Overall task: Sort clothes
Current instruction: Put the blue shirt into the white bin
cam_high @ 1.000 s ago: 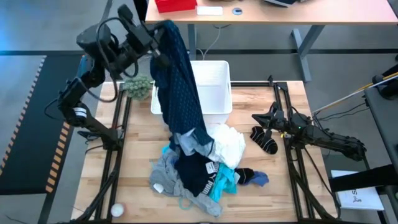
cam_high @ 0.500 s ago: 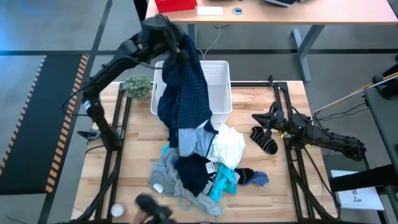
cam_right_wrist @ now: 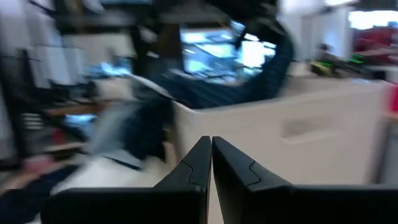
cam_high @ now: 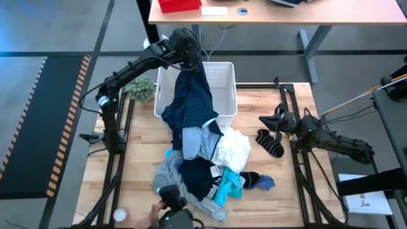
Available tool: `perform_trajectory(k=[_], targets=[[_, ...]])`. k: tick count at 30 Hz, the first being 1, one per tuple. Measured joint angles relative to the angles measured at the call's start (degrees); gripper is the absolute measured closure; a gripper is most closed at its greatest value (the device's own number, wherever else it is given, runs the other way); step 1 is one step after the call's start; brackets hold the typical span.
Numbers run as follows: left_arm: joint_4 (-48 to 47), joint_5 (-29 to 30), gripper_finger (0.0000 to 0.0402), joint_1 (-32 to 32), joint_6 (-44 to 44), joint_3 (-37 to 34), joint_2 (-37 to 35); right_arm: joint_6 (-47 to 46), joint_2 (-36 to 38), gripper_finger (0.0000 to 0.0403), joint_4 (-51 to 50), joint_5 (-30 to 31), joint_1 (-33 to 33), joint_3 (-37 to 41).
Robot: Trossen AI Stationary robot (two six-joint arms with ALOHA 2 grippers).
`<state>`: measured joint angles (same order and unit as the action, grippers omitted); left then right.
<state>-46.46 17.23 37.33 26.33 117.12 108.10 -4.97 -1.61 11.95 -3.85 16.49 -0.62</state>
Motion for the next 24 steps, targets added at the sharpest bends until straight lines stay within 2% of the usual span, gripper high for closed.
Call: perform_trajectory(k=[2,6,10,15,19,24], targets=[[-0.08,0.02,0.0338,0.02,-0.54,1.0,-0.45,-0.84,-0.21,0.0402,1.09,-2.43,-0.13,-0.3],[0.18,-0.82,0.03,-0.03,-1.68,3.41,-2.24,-1.48,-3.23,0.0376,0.67,-2.62,-1.01,-3.02],[0.25,-2.61,0.0257,-0.16,-3.08,4.48,-4.82,-1.49,-9.17,0.0317,0.32,-2.61,-2.49,-6.04],[0.33,-5.36,0.0217,-0.16,-5.21,4.22,-8.8,-0.74,-20.12,0.0241,0.88,-2.64,-5.54,-10.31],[0.22,-8.78,0.0213,-0.16,-7.28,4.12,-11.51,0.33,-30.94,0.0205,4.01,-2.61,-8.95,-14.11],[0.11,-15.16,0.0237,-0.16,-9.48,3.92,-14.47,2.13,-45.08,0.0188,9.91,0.06,-13.62,-20.05]])
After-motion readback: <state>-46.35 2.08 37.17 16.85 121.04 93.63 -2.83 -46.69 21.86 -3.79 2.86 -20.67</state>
